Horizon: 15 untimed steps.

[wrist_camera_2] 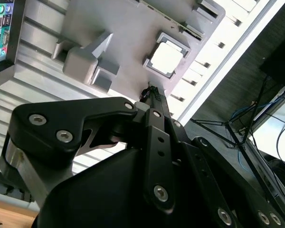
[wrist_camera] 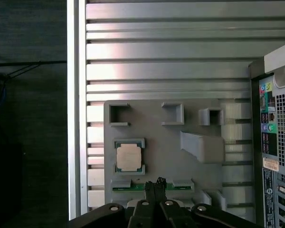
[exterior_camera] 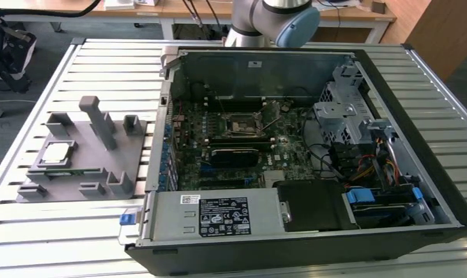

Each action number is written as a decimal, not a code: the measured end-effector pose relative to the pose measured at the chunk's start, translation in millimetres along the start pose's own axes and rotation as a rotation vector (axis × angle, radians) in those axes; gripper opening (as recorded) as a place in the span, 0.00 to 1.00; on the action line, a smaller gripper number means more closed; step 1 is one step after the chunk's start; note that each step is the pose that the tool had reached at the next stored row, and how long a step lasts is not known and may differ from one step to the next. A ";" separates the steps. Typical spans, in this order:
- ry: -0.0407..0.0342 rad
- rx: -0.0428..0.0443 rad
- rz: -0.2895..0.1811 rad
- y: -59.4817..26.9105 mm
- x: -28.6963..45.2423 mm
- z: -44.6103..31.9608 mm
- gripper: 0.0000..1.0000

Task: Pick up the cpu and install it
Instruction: 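Reach for the cpu, then pick up the cpu and move it towards the insertion slot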

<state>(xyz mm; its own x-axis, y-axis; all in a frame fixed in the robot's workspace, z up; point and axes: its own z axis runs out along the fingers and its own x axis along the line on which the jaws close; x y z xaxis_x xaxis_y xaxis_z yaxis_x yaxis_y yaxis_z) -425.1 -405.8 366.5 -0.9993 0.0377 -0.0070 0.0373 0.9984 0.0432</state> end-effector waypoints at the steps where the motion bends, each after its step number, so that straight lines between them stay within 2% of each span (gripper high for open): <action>1: 0.0001 0.0000 0.000 -0.1 1.9 0.2 0.11; 8: 0.0026 0.0001 0.000 -0.5 11.3 1.4 0.11; 15: 0.0060 0.0002 0.000 -0.6 12.2 2.6 0.11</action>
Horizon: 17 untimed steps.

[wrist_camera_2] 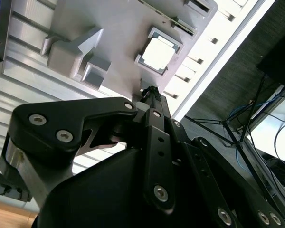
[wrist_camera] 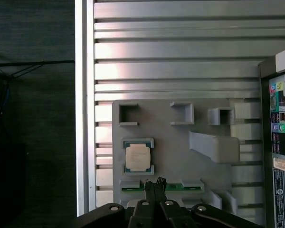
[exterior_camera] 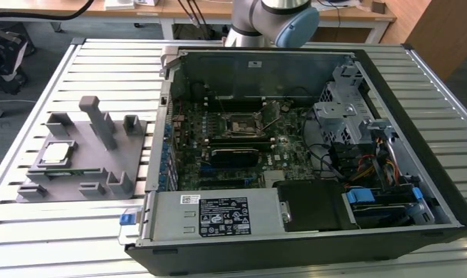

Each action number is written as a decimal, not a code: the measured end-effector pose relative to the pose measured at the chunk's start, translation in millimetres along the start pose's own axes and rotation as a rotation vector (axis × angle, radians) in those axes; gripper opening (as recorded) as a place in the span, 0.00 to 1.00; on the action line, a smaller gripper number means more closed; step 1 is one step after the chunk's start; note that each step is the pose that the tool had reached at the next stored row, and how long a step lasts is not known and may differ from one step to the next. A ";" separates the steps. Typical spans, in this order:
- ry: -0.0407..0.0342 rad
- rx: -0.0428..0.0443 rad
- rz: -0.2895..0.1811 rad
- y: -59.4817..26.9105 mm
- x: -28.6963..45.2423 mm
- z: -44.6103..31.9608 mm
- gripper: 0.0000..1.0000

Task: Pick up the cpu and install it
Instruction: 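Pick up the cpu and move it towards the insertion slot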

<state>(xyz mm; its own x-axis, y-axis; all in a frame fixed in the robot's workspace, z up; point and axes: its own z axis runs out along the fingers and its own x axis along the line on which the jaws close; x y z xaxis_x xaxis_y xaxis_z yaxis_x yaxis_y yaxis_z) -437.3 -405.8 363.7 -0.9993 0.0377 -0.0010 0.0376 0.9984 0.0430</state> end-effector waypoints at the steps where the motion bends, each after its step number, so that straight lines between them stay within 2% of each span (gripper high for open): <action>1: 0.0005 0.0000 0.000 0.0 0.0 0.2 0.11; 4: 0.0029 0.0002 0.000 -0.1 0.0 1.1 0.11; 12: 0.0026 0.0003 0.000 -0.3 0.0 6.7 0.11; 14: 0.0033 -0.0004 0.000 -0.4 0.0 8.6 0.23; 15: 0.0036 -0.0008 0.000 -0.4 0.1 9.3 0.23; 17: 0.0052 -0.0008 0.000 -0.5 0.0 11.4 0.35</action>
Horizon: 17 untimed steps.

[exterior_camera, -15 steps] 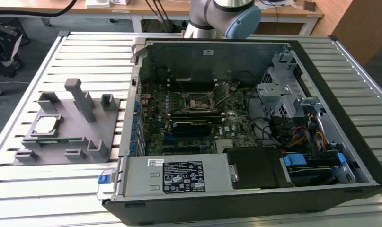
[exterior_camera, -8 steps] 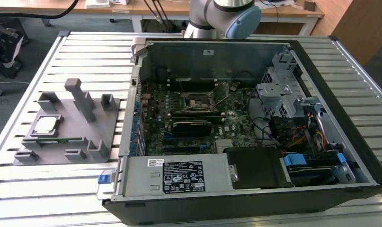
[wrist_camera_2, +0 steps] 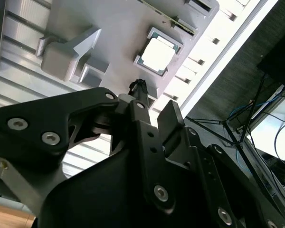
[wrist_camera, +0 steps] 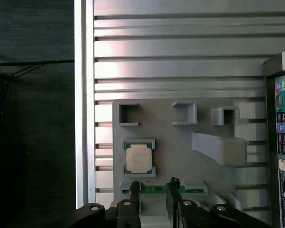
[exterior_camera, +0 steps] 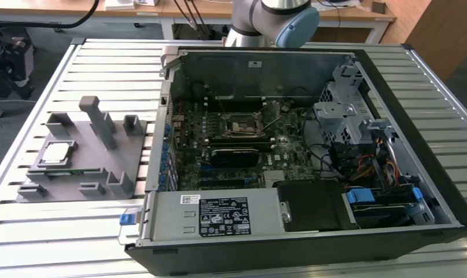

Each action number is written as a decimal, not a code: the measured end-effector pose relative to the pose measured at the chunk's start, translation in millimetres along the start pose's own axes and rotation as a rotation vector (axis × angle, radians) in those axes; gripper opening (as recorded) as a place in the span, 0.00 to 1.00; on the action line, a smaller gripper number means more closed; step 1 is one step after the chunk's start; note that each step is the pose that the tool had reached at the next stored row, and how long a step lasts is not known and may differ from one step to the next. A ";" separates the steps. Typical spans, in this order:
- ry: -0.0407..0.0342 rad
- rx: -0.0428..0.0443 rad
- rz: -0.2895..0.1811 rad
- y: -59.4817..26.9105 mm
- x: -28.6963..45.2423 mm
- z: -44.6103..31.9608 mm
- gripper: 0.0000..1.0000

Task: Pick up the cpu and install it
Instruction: 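Pick up the cpu and move it towards the insertion slot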

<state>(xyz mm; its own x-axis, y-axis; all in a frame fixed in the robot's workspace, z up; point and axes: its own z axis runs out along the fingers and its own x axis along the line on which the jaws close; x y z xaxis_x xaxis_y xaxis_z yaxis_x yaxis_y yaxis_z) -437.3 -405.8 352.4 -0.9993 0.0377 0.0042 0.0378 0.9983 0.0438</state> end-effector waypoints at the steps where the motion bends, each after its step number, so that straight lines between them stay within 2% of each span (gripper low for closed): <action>1: 0.0006 0.0000 0.000 -0.1 0.0 1.4 0.35; 3: 0.0014 0.0001 0.000 -0.3 0.0 4.7 0.47; 4: 0.0016 0.0001 0.000 -0.4 0.0 6.6 0.47; 6: 0.0020 0.0001 0.000 -0.5 0.0 10.3 0.58; 7: 0.0021 0.0003 0.000 -0.7 0.0 12.1 0.58; 8: 0.0023 0.0004 0.000 -0.8 0.0 13.9 0.65; 17: 0.0087 0.0008 0.000 -1.6 0.0 28.3 0.65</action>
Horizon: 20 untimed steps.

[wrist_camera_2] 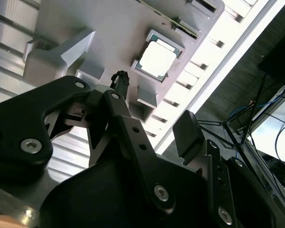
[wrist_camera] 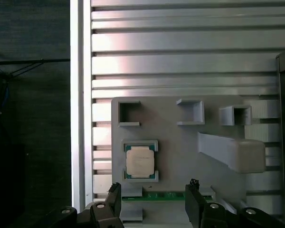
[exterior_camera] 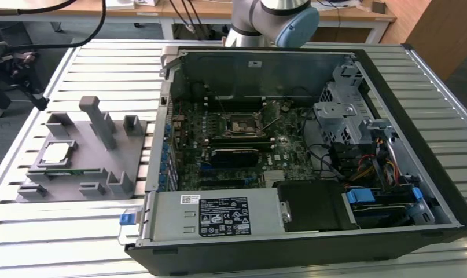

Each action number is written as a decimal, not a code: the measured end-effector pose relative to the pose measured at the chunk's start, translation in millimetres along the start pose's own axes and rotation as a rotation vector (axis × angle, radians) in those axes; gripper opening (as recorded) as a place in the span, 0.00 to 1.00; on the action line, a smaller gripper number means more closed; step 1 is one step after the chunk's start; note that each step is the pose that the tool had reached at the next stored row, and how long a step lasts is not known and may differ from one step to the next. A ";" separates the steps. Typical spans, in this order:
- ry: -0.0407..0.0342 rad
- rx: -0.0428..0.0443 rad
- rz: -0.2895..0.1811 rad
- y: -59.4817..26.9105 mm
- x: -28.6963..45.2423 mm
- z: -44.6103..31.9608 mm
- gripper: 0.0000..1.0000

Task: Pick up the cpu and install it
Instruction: 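Pick up the cpu and move it towards the insertion slot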

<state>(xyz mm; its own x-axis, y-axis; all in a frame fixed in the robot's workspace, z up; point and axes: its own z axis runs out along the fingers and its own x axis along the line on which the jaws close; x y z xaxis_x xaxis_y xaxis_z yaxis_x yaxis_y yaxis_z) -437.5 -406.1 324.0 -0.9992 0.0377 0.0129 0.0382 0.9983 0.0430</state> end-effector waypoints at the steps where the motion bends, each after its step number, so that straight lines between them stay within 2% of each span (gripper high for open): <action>1: 0.0007 -0.0001 0.000 -0.1 0.0 1.5 0.65; 10: 0.0085 0.0005 0.000 -0.9 -0.2 15.7 0.65; 20: 0.0107 0.0006 0.000 -1.7 -0.4 25.7 0.65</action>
<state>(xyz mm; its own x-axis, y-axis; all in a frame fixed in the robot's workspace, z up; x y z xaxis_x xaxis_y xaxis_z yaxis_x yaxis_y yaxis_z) -437.4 -406.7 298.2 -0.9990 0.0377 0.0236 0.0387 0.9984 0.0424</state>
